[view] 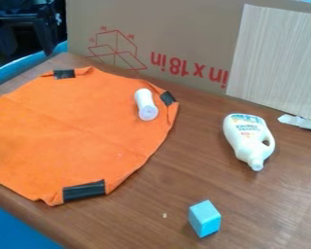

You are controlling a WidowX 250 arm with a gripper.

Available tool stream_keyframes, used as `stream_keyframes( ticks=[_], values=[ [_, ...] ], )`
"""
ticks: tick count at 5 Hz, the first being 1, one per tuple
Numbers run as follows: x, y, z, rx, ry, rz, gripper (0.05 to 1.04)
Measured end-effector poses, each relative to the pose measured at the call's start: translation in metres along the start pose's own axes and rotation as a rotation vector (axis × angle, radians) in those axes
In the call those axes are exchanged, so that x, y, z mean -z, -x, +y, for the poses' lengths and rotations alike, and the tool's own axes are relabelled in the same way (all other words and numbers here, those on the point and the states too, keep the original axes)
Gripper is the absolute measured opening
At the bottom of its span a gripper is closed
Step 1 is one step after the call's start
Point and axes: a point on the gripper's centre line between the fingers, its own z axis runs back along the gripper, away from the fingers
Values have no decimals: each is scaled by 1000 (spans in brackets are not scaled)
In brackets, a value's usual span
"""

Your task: Remove the object from the edge of the cloth to the table

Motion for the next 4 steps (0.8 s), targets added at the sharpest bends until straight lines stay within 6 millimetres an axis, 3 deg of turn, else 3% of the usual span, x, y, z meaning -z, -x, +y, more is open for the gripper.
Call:
stream_keyframes(
  ticks=[1, 2, 4],
  values=[
    [10, 4, -2, -4, 11, 28, 999],
    [30, 14, -22, 3, 58, 18, 999],
    [40, 10, -59, -171, 91, -86, 999]
  ],
)
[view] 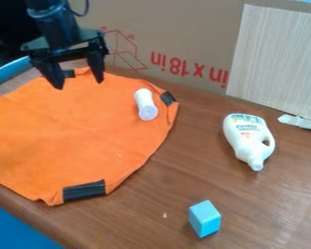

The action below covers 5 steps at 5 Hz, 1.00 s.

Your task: Remove the object from the edge of the cloth to the table

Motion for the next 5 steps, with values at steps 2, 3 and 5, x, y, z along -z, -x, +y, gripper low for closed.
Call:
stream_keyframes(
  ticks=[2, 3, 5],
  values=[
    [28, -7, -28, -109, -304, -163, 999],
    [37, -13, -45, -114, -335, -177, 999],
    [46, -16, -60, -134, -297, -171, 999]
  ],
)
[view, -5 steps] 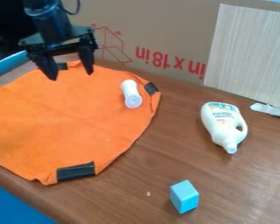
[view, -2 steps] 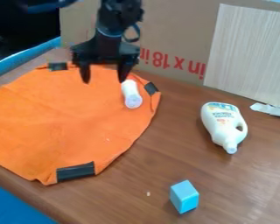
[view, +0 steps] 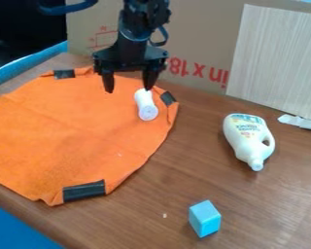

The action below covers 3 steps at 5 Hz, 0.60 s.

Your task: Remove the object from the edge of the cloth to the table

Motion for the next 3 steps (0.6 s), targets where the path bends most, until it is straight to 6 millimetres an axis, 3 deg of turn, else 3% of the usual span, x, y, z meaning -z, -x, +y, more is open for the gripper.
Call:
stream_keyframes(
  ticks=[3],
  values=[
    [31, 0, -20, -8, -10, 54, 999]
  ],
)
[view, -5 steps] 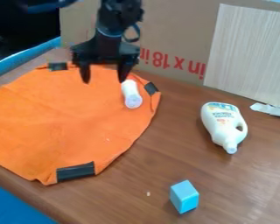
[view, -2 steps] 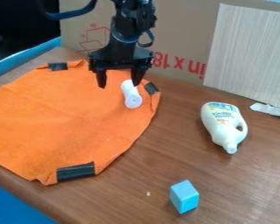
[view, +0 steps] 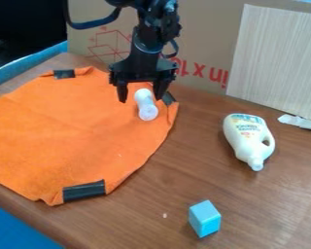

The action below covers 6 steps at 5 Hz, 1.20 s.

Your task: Remove the object from the edge of the cloth to the table

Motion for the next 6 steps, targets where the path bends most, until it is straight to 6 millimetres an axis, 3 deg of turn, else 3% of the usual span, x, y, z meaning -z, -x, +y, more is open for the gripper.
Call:
stream_keyframes(
  ticks=[2, 4, 6],
  values=[
    [17, 0, 9, -8, -35, 22, 970],
    [19, -1, 12, -24, -34, 28, 444],
    [17, 0, 12, -31, -30, 66, 433]
  ],
)
